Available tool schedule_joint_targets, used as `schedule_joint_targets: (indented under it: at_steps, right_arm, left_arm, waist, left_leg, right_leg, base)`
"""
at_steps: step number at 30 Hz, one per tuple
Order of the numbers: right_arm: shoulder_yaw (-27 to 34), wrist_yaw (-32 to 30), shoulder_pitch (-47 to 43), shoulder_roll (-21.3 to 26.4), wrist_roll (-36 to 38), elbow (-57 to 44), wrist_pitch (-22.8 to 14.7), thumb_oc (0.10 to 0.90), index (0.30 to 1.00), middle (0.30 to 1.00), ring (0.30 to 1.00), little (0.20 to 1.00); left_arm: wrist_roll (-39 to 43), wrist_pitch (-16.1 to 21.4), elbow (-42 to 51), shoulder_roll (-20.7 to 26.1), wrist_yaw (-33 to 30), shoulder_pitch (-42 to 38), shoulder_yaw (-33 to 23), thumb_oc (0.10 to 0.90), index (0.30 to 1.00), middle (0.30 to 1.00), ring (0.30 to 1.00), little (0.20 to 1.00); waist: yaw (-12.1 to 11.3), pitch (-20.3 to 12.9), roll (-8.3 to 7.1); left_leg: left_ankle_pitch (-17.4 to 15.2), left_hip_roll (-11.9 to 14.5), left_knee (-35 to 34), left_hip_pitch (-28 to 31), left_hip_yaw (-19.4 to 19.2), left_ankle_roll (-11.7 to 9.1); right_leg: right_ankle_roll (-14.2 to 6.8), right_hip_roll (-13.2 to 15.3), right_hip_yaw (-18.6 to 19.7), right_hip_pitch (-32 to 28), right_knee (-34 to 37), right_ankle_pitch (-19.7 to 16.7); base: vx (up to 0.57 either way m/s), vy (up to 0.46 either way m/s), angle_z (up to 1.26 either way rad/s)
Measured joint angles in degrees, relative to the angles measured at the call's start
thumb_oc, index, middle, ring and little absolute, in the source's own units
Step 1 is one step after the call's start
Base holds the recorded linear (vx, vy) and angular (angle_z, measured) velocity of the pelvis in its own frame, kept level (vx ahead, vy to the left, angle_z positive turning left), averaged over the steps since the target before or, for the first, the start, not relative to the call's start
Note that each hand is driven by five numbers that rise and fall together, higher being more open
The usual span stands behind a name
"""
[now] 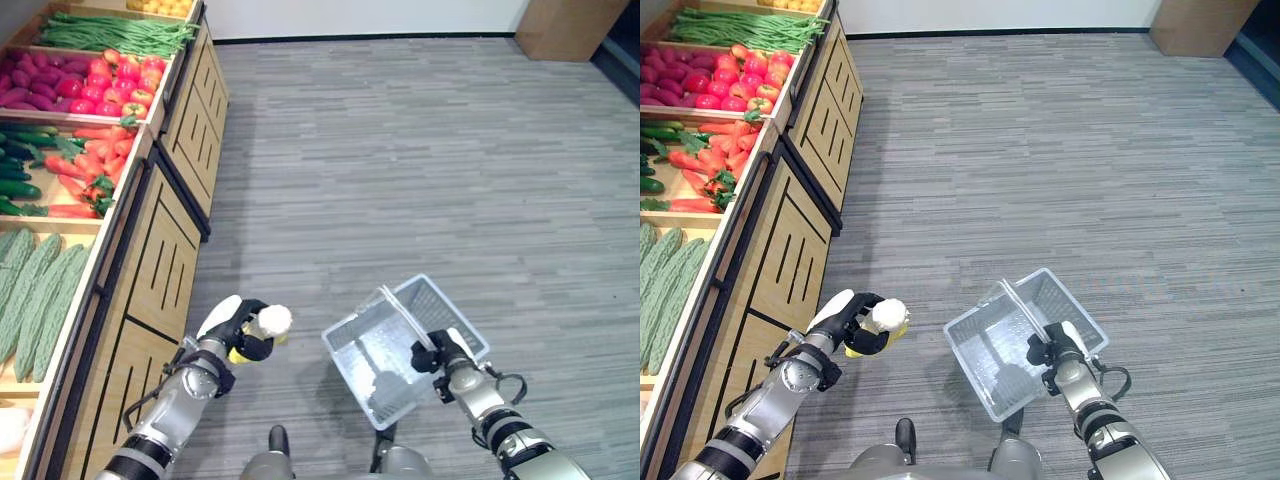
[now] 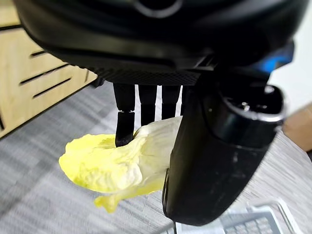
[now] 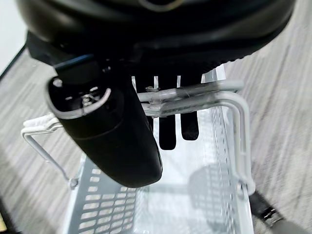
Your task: Get the vegetables into the basket
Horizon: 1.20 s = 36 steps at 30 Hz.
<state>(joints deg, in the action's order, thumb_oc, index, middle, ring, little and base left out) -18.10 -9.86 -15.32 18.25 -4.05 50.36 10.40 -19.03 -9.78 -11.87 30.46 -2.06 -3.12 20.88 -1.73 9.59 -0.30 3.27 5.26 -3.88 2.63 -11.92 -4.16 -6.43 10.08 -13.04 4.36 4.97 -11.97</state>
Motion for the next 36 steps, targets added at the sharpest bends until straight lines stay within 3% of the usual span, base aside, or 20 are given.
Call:
schedule_joint_targets:
  at_steps: [5, 11, 14, 19, 24, 36]
  right_arm:
    - [-2.97, 1.45, 0.04, -2.63, -0.11, -3.28, 0.58, 0.4, 0.3, 0.3, 0.3, 0.3]
    - [-8.79, 3.55, 0.21, -3.27, -0.15, -8.96, 0.67, 0.4, 0.3, 0.3, 0.3, 0.3]
    - [-11.53, 5.16, 1.49, -2.29, -0.21, -14.04, 0.82, 0.4, 0.3, 0.3, 0.3, 0.3]
    - [-12.37, 6.08, 2.57, -1.25, 0.0, -18.29, 0.95, 0.4, 0.3, 0.3, 0.3, 0.3]
    - [-15.22, 7.82, 4.13, 0.61, 2.81, -29.34, 1.32, 0.4, 0.3, 0.3, 0.3, 0.3]
    - [-16.71, 9.18, 4.92, 4.35, 13.7, -33.51, 1.75, 0.4, 0.3, 0.3, 0.3, 0.3]
  left_arm:
    - [-4.8, -0.05, -0.26, -0.02, 1.04, -2.97, 2.5, 0.4, 0.3, 0.3, 0.3, 0.3]
    - [-11.7, 0.27, -4.55, -1.48, 3.07, -8.33, 10.3, 0.4, 0.3, 0.3, 0.3, 0.3]
    - [-14.93, 0.51, -9.91, -4.28, 4.24, -9.12, 12.53, 0.4, 0.3, 0.3, 0.3, 0.3]
    - [-17.92, 0.93, -16.2, -7.69, 5.06, -9.74, 14.58, 0.4, 0.3, 0.3, 0.3, 0.3]
    - [-20.98, 0.95, -27.59, -13.44, 4.75, -11.57, 15.66, 0.4, 0.3, 0.3, 0.3, 0.3]
    - [-24.47, 1.01, -24.98, -12.85, 6.35, -15.4, 19.05, 0.4, 0.3, 0.3, 0.3, 0.3]
  waist:
    - [0.68, -0.09, 0.12]
    - [2.55, -1.57, 1.23]
    - [4.29, -2.2, 1.76]
    - [4.5, -2.47, 2.08]
    - [6.16, -2.77, 2.54]
    - [7.26, -3.05, 2.9]
  left_leg:
    - [0.09, 0.47, -0.14, 0.85, -0.98, -0.15]
    - [0.24, 0.76, -0.83, 1.49, -2.5, -0.39]
    - [0.23, 0.83, -1.1, 1.77, -3.2, -0.38]
    - [0.17, 1.2, -1.13, 2.09, -4.47, -0.36]
    - [0.15, 1.64, -1.13, 2.09, -5.61, -0.4]
    - [0.15, 1.92, -1.14, 2.17, -7.07, -0.42]
  right_leg:
    - [0.18, -0.57, 0.53, -0.12, 0.0, 0.09]
    - [0.23, -1.19, 1.87, 0.46, 0.01, 0.2]
    - [0.31, -1.41, 2.63, 0.74, 0.01, 0.14]
    - [0.52, -2.0, 3.7, 1.29, 0.03, 0.28]
    - [1.14, -2.62, 4.52, 1.96, 0.02, 0.73]
    - [1.38, -3.17, 5.86, 2.82, 0.0, 0.4]
  base:
    - [0.02, -0.045, -0.09]
    - [0.01, -0.031, -0.14]
    - [0.01, -0.018, -0.14]
    - [0.0, -0.013, -0.13]
    - [0.0, -0.015, -0.12]
    - [-0.01, -0.009, -0.06]
